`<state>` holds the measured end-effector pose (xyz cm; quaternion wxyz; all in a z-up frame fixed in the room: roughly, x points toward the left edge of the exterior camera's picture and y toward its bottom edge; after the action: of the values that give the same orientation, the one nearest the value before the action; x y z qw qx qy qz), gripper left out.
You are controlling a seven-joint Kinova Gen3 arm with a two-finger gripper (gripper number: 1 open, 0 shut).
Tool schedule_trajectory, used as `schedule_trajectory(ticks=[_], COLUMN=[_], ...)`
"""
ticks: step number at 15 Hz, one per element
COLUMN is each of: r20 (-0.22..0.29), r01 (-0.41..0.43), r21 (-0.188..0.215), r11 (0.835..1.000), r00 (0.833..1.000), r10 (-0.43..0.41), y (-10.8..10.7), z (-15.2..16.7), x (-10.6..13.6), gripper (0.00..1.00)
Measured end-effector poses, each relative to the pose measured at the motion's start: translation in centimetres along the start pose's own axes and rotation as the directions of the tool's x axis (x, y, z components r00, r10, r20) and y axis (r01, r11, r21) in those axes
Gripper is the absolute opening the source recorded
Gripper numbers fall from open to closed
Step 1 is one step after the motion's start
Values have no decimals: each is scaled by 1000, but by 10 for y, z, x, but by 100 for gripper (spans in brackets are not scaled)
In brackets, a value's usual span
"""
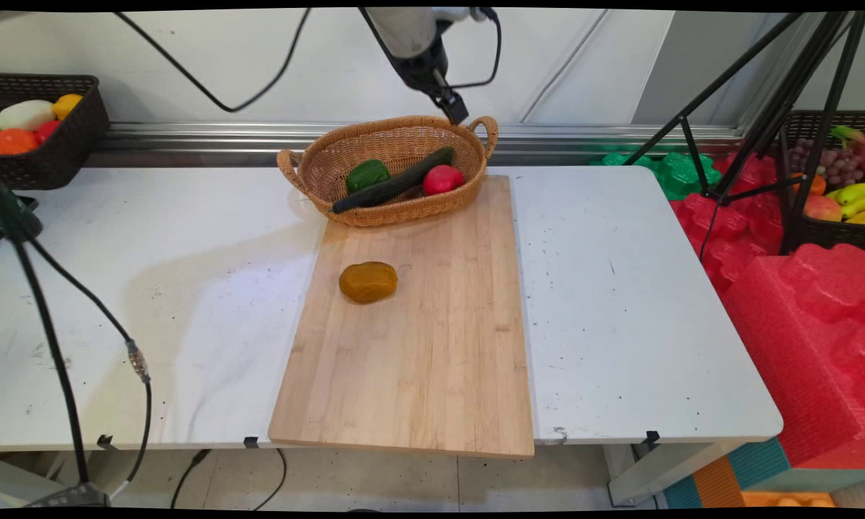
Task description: Pick up the potato from the cutting board
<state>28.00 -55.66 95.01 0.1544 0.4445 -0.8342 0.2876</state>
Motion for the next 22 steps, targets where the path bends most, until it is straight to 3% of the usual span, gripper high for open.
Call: schedule_trajectory(ticks=[3, 5, 9, 17, 22], r20=[-82, -148, -257, -235, -218], r01=[-28, -60, -186, -292, -423], r21=[-32, -100, -211, -243, -281], r11=[999, 993, 959, 925, 861], r00=[996, 988, 958, 943, 902], r10=[26, 44, 129, 236, 372], y=[-3, 6, 37, 32, 35], z=[-27, -50, -110, -154, -162], x=[-4, -8, -43, -145, -189], gripper=[100, 100, 100, 100, 100])
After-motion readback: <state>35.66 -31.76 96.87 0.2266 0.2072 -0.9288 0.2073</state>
